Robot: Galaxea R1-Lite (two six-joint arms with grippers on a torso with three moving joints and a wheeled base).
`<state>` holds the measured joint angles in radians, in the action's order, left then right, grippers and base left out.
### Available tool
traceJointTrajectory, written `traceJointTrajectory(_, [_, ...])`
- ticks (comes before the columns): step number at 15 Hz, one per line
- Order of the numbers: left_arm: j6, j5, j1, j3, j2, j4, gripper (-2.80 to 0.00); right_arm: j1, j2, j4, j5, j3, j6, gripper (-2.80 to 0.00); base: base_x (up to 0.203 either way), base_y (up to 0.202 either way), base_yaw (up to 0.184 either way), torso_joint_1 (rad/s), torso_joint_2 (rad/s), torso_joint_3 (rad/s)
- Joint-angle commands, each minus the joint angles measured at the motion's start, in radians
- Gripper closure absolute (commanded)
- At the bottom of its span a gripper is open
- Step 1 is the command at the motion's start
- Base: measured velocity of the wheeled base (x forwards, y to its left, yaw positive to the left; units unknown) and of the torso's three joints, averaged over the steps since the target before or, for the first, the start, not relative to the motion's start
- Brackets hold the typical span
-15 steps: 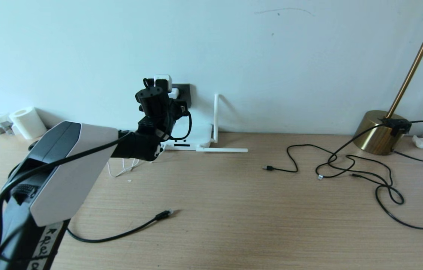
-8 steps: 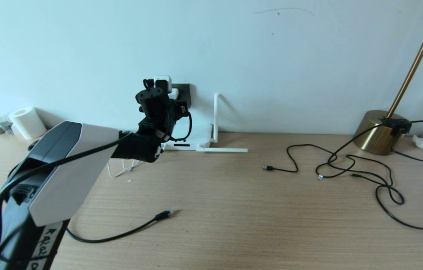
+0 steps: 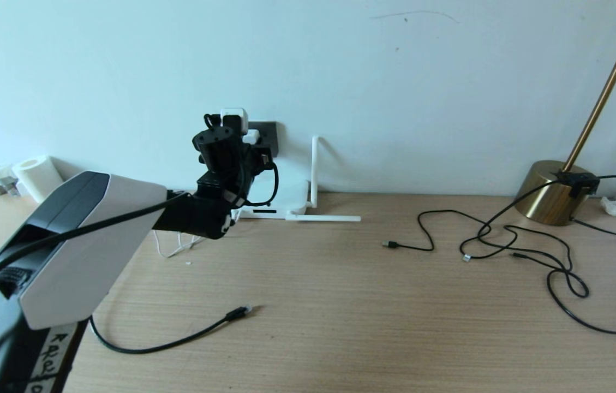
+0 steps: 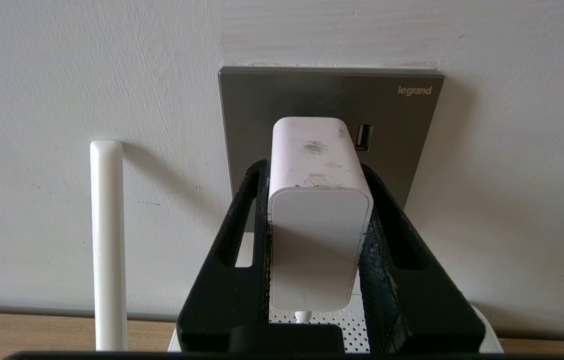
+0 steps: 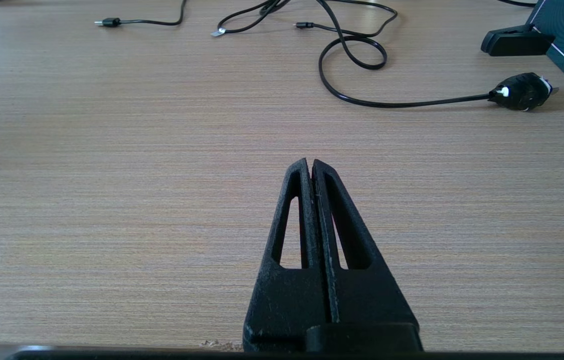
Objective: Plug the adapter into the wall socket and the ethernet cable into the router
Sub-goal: Plug plug into socket
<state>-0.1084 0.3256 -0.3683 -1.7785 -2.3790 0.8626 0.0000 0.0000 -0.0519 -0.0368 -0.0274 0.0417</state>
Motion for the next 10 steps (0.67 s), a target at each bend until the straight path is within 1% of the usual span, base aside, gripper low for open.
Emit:
traceJointTrajectory(1, [0.000,0.003,0.000,0.001,0.006,0.006,0.00,0.000,-0.002,0.000,0.000,0.000,0.000,0.00,0.000,0.000,0.000,0.000,0.00,0.000])
traceJointTrajectory(10, [-0.002,0.000,0.000,-0.012,-0.008,-0.005,0.00,0.000,-0.002,0.000,0.000,0.000,0.001,0.00,0.000,0.000,0.000,0.000,0.00,0.000])
